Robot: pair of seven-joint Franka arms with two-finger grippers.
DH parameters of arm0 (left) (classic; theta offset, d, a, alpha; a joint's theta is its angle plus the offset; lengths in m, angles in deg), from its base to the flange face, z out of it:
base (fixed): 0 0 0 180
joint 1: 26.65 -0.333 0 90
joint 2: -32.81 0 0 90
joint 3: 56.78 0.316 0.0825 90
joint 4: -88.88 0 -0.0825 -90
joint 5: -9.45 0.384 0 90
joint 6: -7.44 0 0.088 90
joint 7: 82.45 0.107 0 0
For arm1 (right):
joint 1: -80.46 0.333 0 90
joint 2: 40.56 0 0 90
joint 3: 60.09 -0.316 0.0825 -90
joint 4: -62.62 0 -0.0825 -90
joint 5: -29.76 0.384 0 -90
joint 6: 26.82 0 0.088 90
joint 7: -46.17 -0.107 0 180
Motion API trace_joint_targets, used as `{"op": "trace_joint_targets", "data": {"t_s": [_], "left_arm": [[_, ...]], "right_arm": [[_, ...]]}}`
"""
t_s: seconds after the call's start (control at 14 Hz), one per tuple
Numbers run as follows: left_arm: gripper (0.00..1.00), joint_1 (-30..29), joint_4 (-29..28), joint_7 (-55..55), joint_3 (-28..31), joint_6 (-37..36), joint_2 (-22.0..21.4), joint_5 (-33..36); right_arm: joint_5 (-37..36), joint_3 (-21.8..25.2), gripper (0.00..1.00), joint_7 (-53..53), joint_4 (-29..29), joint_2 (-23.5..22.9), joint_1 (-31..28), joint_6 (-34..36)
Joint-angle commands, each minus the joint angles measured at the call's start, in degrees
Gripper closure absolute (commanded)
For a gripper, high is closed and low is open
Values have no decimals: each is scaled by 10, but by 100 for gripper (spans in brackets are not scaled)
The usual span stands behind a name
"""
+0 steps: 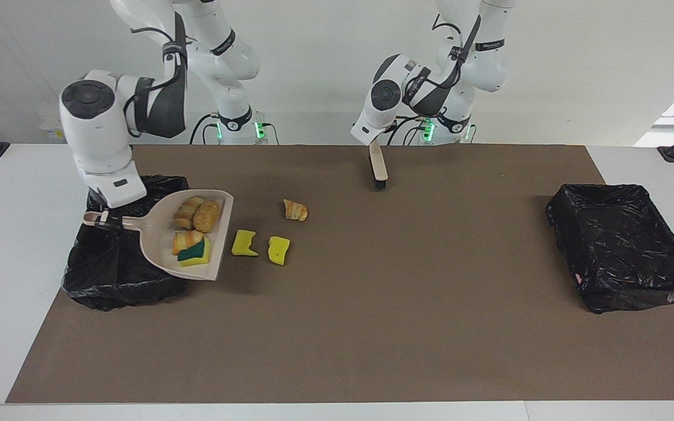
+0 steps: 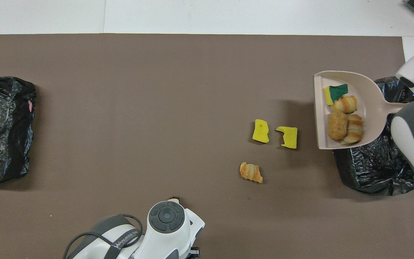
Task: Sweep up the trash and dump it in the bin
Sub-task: 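Carry the dustpan to the nearby bin and tip it with the right gripper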
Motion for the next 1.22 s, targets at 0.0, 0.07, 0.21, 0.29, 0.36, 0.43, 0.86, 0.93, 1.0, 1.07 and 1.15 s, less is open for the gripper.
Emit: {"op": "trace_joint_targets", "data": {"t_s": [0.0,0.07,0.21,0.29,0.36,0.43,0.86,0.93,1.0,1.07,1.15], "left_arm": [[100,30,-21,-11,9,24,-16,-8],[100,30,-21,-12,9,27,-11,-8],[100,30,-20,-12,9,27,-3,-8],[100,29,-19,-12,9,24,-3,-8],[96,29,-15,-13,10,22,0,-8],[80,24,-10,-13,10,22,6,-7],[0,5,59,-5,13,9,13,90],[0,3,82,-4,14,-2,14,115],[0,-9,102,3,15,-18,17,136],[0,-30,126,20,15,-32,16,157],[0,-55,153,41,15,-46,15,159]], "right_arm": [[-132,-5,100,11,-4,16,-16,5],[-177,-6,100,5,-7,20,-21,3],[-239,-3,100,-30,-45,40,-22,-10],[-313,-6,100,-58,-78,60,-20,-32],[-355,-6,100,-82,-97,73,-16,-34],[-364,-6,100,-87,-112,86,-19,-36],[-489,-5,100,-119,-283,195,-70,-181],[-520,-5,100,-124,-283,196,-69,-183],[-550,-6,100,-128,-282,196,-65,-185],[-568,-6,100,-135,-280,197,-63,-185],[-572,-6,100,-135,-280,204,-62,-186]]}}
